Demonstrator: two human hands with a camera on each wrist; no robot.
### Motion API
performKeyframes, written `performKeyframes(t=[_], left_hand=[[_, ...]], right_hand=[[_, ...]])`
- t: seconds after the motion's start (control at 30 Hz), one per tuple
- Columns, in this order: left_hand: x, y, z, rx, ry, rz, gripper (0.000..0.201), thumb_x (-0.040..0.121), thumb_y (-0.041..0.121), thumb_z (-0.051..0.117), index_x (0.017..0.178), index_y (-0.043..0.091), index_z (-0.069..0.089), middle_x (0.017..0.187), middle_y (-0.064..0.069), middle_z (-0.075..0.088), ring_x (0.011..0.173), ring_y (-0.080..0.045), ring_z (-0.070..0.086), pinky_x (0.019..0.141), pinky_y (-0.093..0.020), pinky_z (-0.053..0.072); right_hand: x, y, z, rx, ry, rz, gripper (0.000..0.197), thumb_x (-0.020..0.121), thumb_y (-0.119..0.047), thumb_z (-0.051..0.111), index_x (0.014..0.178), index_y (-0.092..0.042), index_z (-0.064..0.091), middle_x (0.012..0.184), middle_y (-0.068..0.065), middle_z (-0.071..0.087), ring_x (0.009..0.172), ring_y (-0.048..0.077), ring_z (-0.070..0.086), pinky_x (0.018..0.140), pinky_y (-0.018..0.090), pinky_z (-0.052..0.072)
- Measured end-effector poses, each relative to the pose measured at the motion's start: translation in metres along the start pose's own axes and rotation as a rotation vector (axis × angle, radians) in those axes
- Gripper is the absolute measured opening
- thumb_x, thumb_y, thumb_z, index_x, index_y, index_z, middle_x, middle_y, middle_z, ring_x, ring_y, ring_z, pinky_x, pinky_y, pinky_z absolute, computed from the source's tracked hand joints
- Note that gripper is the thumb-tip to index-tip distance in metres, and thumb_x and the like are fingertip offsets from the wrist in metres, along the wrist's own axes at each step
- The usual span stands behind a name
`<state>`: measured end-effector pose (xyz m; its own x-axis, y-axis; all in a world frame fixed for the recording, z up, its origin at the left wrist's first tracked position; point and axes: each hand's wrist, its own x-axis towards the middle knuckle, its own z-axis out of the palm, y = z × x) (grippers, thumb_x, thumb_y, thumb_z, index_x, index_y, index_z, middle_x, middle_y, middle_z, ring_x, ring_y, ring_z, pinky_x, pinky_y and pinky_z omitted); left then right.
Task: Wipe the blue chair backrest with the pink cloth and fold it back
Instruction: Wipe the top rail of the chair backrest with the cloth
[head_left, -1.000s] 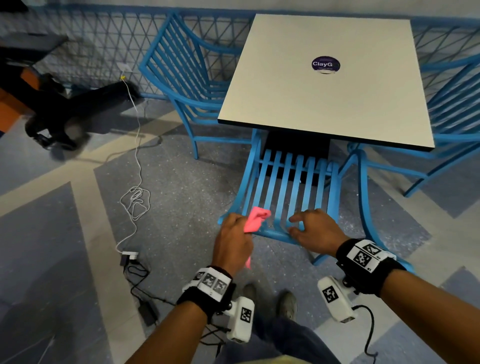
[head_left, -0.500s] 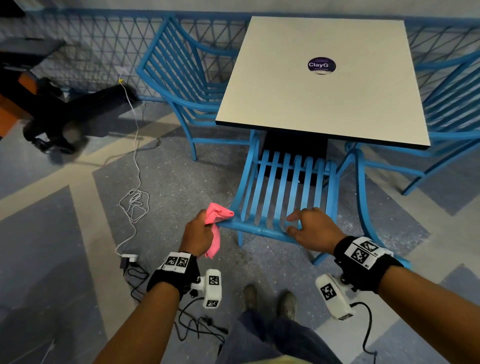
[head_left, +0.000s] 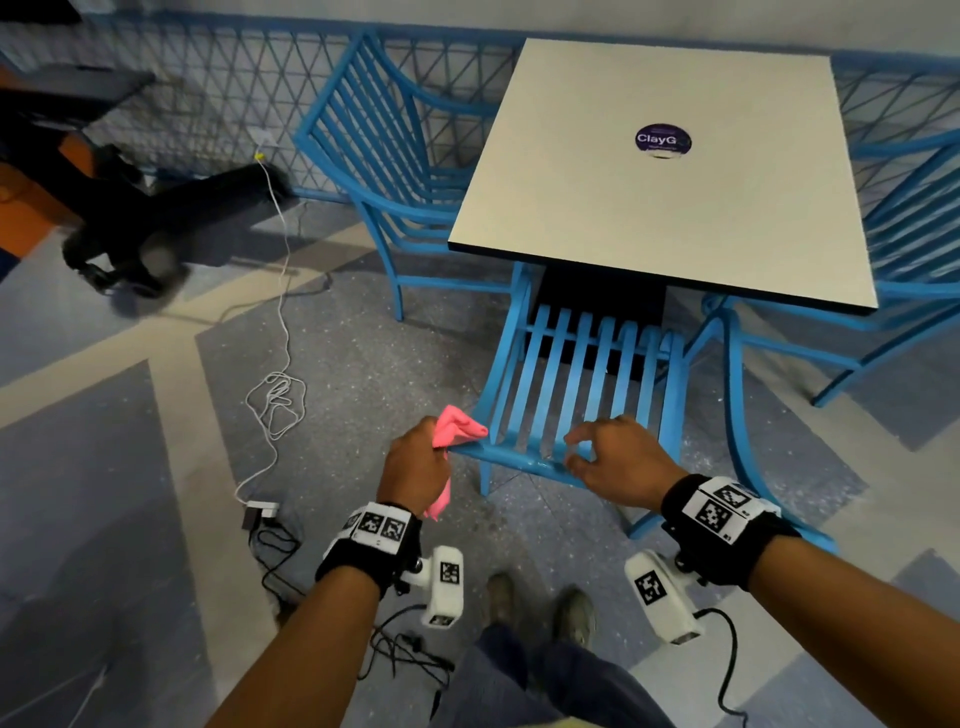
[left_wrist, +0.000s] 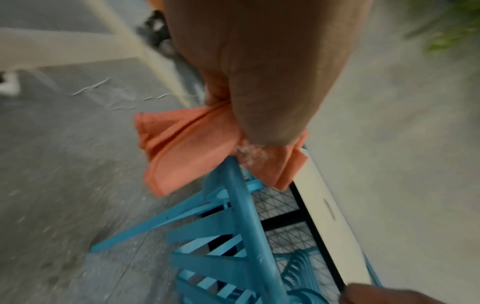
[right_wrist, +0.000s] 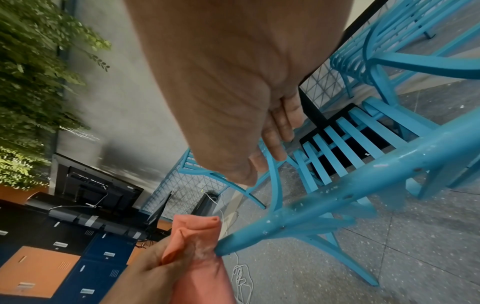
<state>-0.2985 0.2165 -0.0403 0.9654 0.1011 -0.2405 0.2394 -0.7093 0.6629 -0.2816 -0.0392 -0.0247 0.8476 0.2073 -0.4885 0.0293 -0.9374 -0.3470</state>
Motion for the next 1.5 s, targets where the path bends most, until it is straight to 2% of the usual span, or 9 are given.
performKeyframes(t=[0.13,0.27,0.4,0.6,0.7,0.8,1.0,1.27,1.5], left_hand=[[-0.008,0.010,-0.003,0.096,0.046,0.007,0.040,0.087,-0.005,0.058,0.091,0.035,0.061,0.106,-0.005,0.077,0.101,-0.030,0.069,0.075,-0.025,0.042],[0.014,0.003,0.002,0.139,0.127,0.007,0.036,0.090,0.003,0.052,0.107,0.033,0.064,0.107,0.007,0.071,0.097,-0.021,0.069,0.076,-0.031,0.048],[0.035,0.005,-0.003,0.079,-0.052,0.092,0.050,0.092,-0.009,0.051,0.086,0.039,0.065,0.086,0.028,0.067,0.080,0.014,0.064,0.073,0.000,0.041],[0.034,0.006,-0.011,0.010,-0.237,0.049,0.055,0.096,-0.004,0.046,0.081,0.044,0.068,0.075,0.032,0.069,0.078,0.021,0.063,0.067,0.001,0.041],[0.035,0.001,-0.016,0.047,-0.170,0.015,0.054,0.097,0.003,0.052,0.074,0.050,0.066,0.081,0.020,0.062,0.076,-0.002,0.064,0.060,-0.015,0.038],[0.040,-0.008,-0.017,0.075,-0.090,-0.015,0.022,0.097,0.008,0.053,0.104,0.021,0.069,0.107,-0.012,0.075,0.097,-0.033,0.070,0.073,-0.028,0.038],[0.024,0.009,0.025,0.156,-0.041,0.099,0.034,0.098,0.024,0.048,0.115,0.049,0.064,0.104,0.019,0.072,0.085,-0.009,0.068,0.070,-0.032,0.056],[-0.007,0.025,0.089,0.060,-0.039,-0.043,0.041,0.100,0.011,0.051,0.130,0.035,0.063,0.109,-0.008,0.047,0.077,-0.025,0.061,0.055,-0.028,0.062],[-0.024,0.032,0.135,-0.037,-0.136,0.000,0.063,0.095,0.005,0.059,0.134,0.054,0.051,0.117,-0.008,0.058,0.097,-0.024,0.061,0.064,-0.035,0.065]], right_hand=[[-0.002,0.009,-0.003,0.018,0.013,-0.005,0.043,0.092,-0.051,0.053,0.128,-0.028,0.061,0.131,0.001,0.064,0.124,0.024,0.052,0.103,0.035,0.038],[-0.006,0.016,-0.005,0.001,0.024,-0.011,0.044,0.095,-0.045,0.054,0.131,-0.021,0.061,0.136,0.001,0.062,0.127,0.022,0.051,0.108,0.030,0.031],[-0.008,0.023,-0.006,-0.007,0.019,0.021,0.043,0.095,-0.046,0.053,0.131,-0.022,0.060,0.134,0.003,0.062,0.128,0.024,0.049,0.106,0.031,0.034],[-0.011,0.030,-0.005,0.009,0.007,0.046,0.045,0.094,-0.049,0.052,0.132,-0.026,0.059,0.137,0.002,0.060,0.128,0.027,0.048,0.104,0.036,0.038],[-0.010,0.031,-0.005,0.005,0.005,0.029,0.045,0.096,-0.046,0.052,0.134,-0.023,0.058,0.138,0.003,0.059,0.129,0.025,0.048,0.105,0.032,0.034],[-0.009,0.031,-0.005,0.014,0.011,0.020,0.045,0.095,-0.046,0.052,0.133,-0.023,0.059,0.137,0.004,0.060,0.130,0.025,0.048,0.107,0.033,0.034],[-0.010,0.032,-0.004,0.042,0.010,0.017,0.046,0.093,-0.048,0.054,0.132,-0.025,0.060,0.135,0.003,0.061,0.130,0.025,0.047,0.108,0.036,0.038],[-0.014,0.046,-0.002,0.027,-0.007,0.059,0.045,0.093,-0.049,0.054,0.132,-0.026,0.059,0.134,0.003,0.062,0.127,0.027,0.048,0.102,0.038,0.041],[-0.021,0.060,0.007,0.017,-0.026,0.063,0.045,0.093,-0.049,0.052,0.130,-0.025,0.061,0.130,0.002,0.062,0.124,0.027,0.050,0.098,0.037,0.041]])
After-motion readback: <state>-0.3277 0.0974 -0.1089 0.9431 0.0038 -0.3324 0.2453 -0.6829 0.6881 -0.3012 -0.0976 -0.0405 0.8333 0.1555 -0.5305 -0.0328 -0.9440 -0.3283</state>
